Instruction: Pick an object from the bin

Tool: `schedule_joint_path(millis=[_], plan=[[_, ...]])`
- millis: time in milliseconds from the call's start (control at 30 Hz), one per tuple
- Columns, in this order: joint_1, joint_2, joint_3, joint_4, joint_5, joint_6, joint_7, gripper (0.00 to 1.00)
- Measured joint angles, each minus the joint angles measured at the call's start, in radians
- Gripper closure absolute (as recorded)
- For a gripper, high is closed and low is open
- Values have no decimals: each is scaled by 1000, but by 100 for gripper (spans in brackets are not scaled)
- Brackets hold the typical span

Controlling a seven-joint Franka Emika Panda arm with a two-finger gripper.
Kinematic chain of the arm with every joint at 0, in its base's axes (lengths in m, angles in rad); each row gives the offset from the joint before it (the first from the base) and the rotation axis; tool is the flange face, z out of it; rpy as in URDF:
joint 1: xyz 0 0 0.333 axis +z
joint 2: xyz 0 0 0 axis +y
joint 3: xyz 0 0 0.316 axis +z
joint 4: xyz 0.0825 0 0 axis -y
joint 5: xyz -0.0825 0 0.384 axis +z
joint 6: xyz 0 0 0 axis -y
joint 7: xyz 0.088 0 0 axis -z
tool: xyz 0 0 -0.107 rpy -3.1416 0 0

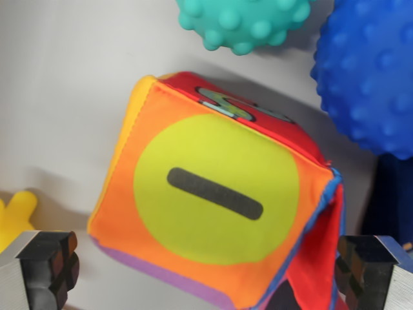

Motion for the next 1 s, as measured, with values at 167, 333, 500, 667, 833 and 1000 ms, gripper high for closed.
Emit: schedule_joint_path(millis=[167,333,500,667,833,1000], plan=[[3,35,-4,1,-3,32,2,0],[7,61,-9,6,-6,56,3,0],[10,79,-13,11,-6,74,4,0],[13,91,-16,15,-6,86,4,0],[15,96,-18,16,-6,90,5,100],[16,97,-18,16,-6,91,5,100]])
